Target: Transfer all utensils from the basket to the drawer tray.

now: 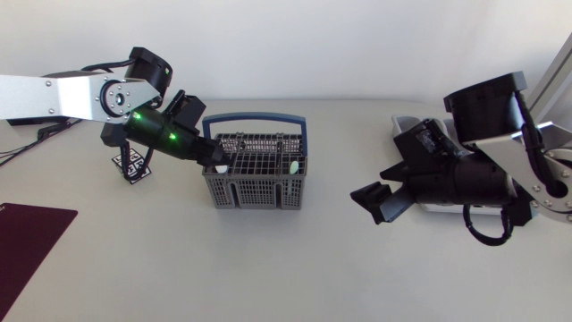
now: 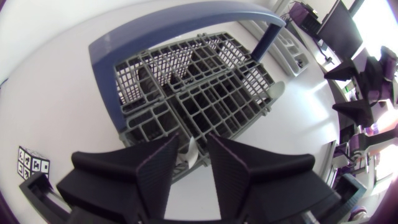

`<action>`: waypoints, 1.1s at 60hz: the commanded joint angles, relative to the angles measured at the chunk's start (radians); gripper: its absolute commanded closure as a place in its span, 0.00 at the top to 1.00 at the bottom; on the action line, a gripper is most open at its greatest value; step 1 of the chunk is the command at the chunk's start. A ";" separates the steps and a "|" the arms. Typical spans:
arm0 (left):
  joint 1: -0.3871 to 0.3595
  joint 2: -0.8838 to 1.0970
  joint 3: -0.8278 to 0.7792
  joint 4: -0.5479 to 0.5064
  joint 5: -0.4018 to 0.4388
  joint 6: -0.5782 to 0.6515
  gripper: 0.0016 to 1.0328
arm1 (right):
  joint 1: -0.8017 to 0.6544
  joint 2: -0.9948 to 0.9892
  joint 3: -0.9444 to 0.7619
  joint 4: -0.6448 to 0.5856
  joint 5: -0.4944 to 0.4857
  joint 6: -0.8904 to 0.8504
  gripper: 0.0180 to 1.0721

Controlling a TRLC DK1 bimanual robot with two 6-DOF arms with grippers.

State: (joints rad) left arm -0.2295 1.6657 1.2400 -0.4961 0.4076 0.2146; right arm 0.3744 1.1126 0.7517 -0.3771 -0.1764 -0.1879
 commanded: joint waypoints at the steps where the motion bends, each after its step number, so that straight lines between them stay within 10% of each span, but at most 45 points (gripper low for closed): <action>1: 0.015 0.023 0.030 0.001 0.013 0.019 0.15 | 0.011 0.013 0.012 0.009 -0.003 -0.012 0.95; 6: 0.019 0.023 0.033 0.001 0.019 0.014 0.03 | 0.011 0.012 0.008 0.009 -0.002 -0.012 0.95; 66: 0.073 -0.258 0.070 -0.105 0.273 -0.127 0.03 | 0.018 -0.099 -0.018 -0.036 0.003 -0.031 0.95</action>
State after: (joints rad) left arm -0.1635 1.4773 1.2766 -0.5911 0.6563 0.1219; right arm 0.3855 1.0412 0.7509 -0.3973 -0.1753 -0.1955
